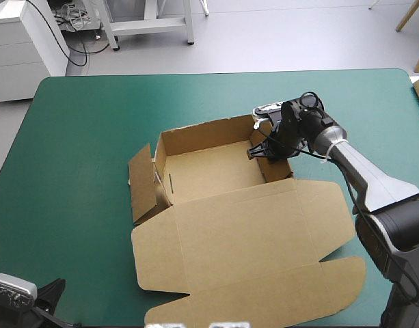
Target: Fold the box
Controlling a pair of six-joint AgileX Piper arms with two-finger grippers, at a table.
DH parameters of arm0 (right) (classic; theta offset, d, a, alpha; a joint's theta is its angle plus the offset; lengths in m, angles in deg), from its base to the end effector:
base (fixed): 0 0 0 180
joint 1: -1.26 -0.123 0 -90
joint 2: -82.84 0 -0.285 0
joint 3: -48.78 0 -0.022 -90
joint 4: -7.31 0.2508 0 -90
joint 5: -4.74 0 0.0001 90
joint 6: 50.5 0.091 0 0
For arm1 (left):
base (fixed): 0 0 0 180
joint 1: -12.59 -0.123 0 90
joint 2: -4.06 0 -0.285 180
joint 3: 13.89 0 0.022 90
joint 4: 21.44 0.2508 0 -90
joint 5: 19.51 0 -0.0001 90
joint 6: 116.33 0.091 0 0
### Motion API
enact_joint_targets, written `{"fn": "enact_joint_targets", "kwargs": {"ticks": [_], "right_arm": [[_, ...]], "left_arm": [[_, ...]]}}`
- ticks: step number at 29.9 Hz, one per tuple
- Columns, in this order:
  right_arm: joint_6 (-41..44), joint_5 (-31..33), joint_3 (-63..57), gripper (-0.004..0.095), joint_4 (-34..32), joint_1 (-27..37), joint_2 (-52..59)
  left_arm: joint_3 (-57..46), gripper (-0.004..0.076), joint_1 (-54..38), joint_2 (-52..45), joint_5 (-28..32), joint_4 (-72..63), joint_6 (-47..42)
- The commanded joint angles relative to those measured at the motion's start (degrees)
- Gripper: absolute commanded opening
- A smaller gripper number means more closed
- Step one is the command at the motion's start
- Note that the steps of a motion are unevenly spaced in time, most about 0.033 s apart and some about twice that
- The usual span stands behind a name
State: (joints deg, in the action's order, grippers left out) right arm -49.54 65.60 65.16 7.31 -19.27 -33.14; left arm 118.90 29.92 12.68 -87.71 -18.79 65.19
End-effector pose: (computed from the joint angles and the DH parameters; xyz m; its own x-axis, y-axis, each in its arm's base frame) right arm 0.3804 0.1424 0.2733 -0.8883 -0.3148 -0.3344 -0.3359 0.9419 0.0056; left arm -0.0096 0.0071 0.2738 -0.5219 0.2086 -0.8271 0.2867 0.9561 0.0602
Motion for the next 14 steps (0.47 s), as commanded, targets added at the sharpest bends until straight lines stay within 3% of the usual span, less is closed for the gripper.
{"fn": "enact_joint_targets", "kwargs": {"ticks": [1, 14], "right_arm": [[-0.02, -1.38, 1.62, 0.0011, -1.43, -0.05, 3.24], [1.62, 6.18, 7.76, -0.0021, -4.84, -0.05, 7.83]], "left_arm": [[1.26, -0.0008, -0.15, 0.93, 3.43, -0.46, -0.43], [1.26, -0.0008, -0.15, 0.93, 3.43, -0.46, -0.91]]}}
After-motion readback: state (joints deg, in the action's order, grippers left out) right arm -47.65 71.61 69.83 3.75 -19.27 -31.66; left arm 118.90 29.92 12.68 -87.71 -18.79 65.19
